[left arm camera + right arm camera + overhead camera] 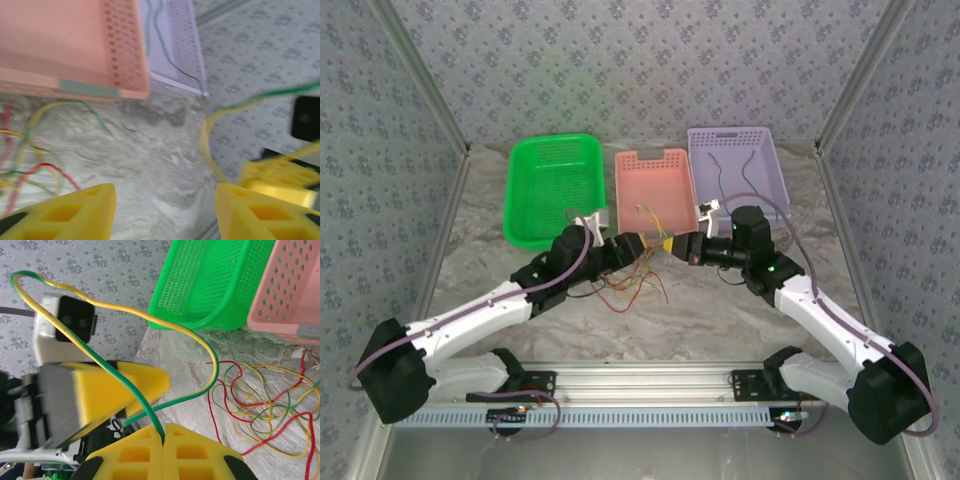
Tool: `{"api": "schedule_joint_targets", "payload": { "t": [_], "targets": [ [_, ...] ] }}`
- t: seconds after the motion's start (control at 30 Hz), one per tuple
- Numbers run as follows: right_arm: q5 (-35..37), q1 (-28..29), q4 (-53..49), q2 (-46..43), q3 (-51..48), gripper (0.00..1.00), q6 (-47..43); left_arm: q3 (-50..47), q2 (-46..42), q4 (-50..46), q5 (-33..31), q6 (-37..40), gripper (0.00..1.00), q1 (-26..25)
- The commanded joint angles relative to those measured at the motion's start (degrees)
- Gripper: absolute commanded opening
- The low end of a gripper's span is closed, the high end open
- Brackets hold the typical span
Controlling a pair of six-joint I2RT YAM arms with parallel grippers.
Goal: Untangle the cables
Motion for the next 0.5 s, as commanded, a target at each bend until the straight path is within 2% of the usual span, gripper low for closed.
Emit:
{"api": "schedule_joint_targets", "payload": {
  "t": [0.0, 0.27, 0.47],
  "targets": [
    [1.68, 1.18, 1.15, 1.16, 2.29, 0.00, -1.45, 3.49, 1.59, 3.03, 0.67, -1.14, 0.53, -1.78],
    [2.60, 1.84, 0.88, 1.39, 2.69, 0.00, -1.68, 3.68, 3.75, 3.86, 0.65, -2.31, 0.41, -2.96],
    [2.69, 2.01, 1.28, 1.43, 2.67, 0.00, -1.24, 3.25, 4.40, 2.94, -0.38, -2.58, 0.37, -3.07]
  ]
}}
